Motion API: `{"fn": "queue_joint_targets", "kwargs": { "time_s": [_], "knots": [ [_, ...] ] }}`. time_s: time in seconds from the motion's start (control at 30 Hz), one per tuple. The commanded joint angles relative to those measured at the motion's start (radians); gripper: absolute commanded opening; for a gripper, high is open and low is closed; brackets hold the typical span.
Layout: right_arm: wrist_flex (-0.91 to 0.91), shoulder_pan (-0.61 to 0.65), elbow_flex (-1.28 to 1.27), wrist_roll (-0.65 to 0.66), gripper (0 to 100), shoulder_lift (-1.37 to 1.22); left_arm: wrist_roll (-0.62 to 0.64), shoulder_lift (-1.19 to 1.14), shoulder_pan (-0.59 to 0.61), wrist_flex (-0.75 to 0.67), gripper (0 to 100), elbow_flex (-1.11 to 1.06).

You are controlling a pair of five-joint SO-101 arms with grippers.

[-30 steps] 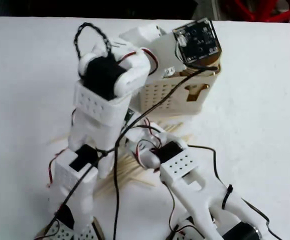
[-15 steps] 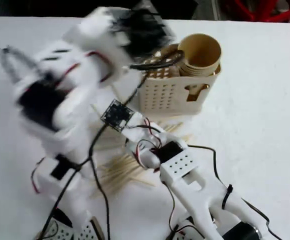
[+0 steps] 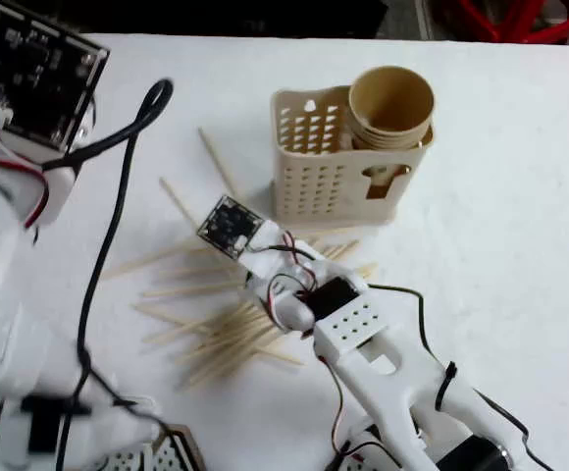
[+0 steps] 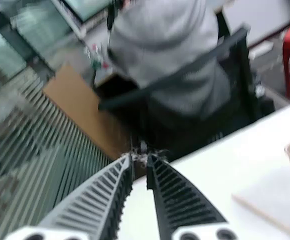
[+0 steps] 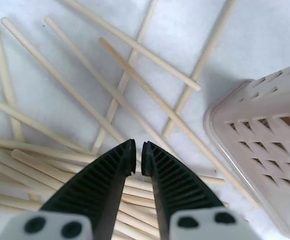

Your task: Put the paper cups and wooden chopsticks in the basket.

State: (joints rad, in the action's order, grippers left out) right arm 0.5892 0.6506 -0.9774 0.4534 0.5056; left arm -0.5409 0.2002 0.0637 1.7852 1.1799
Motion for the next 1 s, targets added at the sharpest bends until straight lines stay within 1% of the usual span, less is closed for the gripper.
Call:
{"fn": "queue_joint_targets", "kwargs": {
  "time_s": [0.0, 0.13, 0.23, 0.43, 0.53, 0.57, 0.67, 0.8, 0.97],
  "knots": [
    [-0.012, -0.008, 0.014, 0.0, 3.8, 0.016, -0.014, 0.234, 0.056, 0.0, 7, -0.318],
    [-0.012, -0.01, 0.014, 0.0, 3.8, 0.016, -0.014, 0.45, 0.101, -0.015, 7, -0.6],
    [0.002, -0.007, 0.026, 0.0, 3.8, 0.016, -0.012, 0.595, 0.17, -0.058, 7, -0.813],
    [0.228, -0.007, 0.166, -0.002, 4.1, 0.007, -0.012, 0.819, 0.349, -0.221, 7, -1.284],
    [0.275, -0.007, 0.209, -0.003, 4.2, 0.005, -0.003, 0.903, 0.423, -0.321, 7, -1.524],
    [0.275, -0.007, 0.215, -0.003, 4.2, 0.005, 0.018, 0.929, 0.44, -0.353, 7, -1.603],
    [0.269, -0.001, 0.23, -0.003, 4.2, 0.005, 0.074, 1.004, 0.486, -0.448, 7, -1.815],
    [0.275, 0.036, 0.264, 0.0, 4.4, 0.005, 0.086, 1.095, 0.51, -0.58, 7, -2.07],
    [0.278, 0.102, 0.281, 0.005, 13.9, 0.004, 0.118, 1.188, 0.512, -0.735, 7, -2.337]
  ]
}}
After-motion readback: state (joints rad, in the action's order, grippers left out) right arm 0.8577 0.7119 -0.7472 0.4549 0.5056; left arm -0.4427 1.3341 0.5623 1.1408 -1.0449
